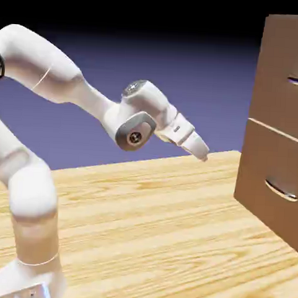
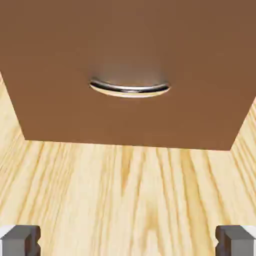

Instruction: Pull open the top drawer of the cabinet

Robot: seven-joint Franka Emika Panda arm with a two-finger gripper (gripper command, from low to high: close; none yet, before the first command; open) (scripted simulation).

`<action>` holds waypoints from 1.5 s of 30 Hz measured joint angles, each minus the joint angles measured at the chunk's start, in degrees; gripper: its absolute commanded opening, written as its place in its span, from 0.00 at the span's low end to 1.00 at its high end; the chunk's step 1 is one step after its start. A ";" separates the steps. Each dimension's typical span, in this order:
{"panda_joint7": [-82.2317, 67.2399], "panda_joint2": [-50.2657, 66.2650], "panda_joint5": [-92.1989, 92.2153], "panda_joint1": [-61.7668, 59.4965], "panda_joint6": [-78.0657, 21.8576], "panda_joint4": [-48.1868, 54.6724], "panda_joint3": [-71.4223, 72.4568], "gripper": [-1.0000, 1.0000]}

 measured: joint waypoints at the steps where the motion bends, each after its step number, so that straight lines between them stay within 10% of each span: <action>1: -2.24 0.09 -2.23 2.08 -0.05 1.27 -1.95 0.50; 45: -100.70 3.85 -100.28 93.44 -2.37 57.22 -87.56 0.50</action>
